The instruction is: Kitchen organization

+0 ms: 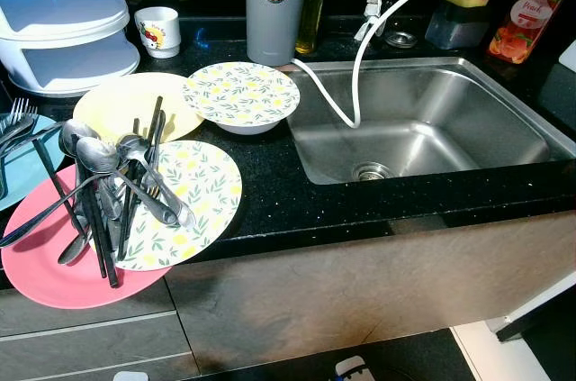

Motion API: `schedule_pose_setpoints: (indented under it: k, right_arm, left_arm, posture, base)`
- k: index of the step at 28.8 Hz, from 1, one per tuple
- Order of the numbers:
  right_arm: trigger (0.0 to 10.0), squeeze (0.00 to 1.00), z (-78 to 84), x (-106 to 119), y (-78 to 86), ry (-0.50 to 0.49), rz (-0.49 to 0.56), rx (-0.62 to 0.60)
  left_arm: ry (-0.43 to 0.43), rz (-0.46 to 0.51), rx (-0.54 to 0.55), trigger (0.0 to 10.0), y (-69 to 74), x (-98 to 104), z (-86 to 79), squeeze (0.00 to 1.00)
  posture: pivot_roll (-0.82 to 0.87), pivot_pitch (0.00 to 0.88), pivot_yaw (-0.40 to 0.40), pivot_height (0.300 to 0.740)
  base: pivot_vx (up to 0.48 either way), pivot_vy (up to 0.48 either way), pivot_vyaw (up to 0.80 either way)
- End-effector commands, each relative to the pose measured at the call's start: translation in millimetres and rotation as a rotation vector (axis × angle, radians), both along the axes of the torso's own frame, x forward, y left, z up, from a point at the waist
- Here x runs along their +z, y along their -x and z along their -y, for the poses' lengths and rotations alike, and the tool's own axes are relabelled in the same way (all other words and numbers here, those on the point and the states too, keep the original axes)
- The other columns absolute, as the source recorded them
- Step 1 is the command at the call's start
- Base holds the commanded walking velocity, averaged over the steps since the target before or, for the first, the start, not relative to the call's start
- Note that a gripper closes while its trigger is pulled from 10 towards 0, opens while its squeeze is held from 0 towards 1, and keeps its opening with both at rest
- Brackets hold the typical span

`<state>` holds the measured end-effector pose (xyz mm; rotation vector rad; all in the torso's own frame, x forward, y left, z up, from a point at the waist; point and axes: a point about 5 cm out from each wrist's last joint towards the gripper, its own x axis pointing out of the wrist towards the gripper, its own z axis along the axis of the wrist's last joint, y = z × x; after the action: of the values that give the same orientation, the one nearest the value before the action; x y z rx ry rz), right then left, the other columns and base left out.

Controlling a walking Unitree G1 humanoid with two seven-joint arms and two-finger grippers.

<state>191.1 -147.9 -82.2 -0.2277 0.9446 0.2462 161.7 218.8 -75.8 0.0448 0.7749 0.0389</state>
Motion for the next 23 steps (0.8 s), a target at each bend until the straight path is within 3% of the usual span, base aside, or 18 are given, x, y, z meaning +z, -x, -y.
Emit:
schedule_pose_setpoints:
  k: [1,11,23]
  right_arm:
    - [10.0,0.00,1.1,-6,11.0,-0.001,-0.047,-0.002]
    - [10.0,0.00,3.2,-8,15.8,0.005,-0.060,0.000]
    - [10.0,0.00,-6.9,-11,22.9,-0.019,-0.074,-0.006]
  left_arm:
    - [0.002,-0.023,-0.004,10.0,5.3,-3,3.8,0.00]
    - [0.000,-0.019,-0.010,10.0,6.1,-2,2.9,0.00]
    - [-0.018,-0.028,-0.024,10.0,12.2,-1,-6.1,0.00]
  posture:
    - [0.12,0.181,-0.035,0.740]
    - [0.12,0.193,-0.032,0.740]
    - [0.14,0.250,0.000,0.740]
  base:
    - [0.000,0.000,0.00]
    - [0.000,0.000,0.00]
    - [0.000,0.000,0.00]
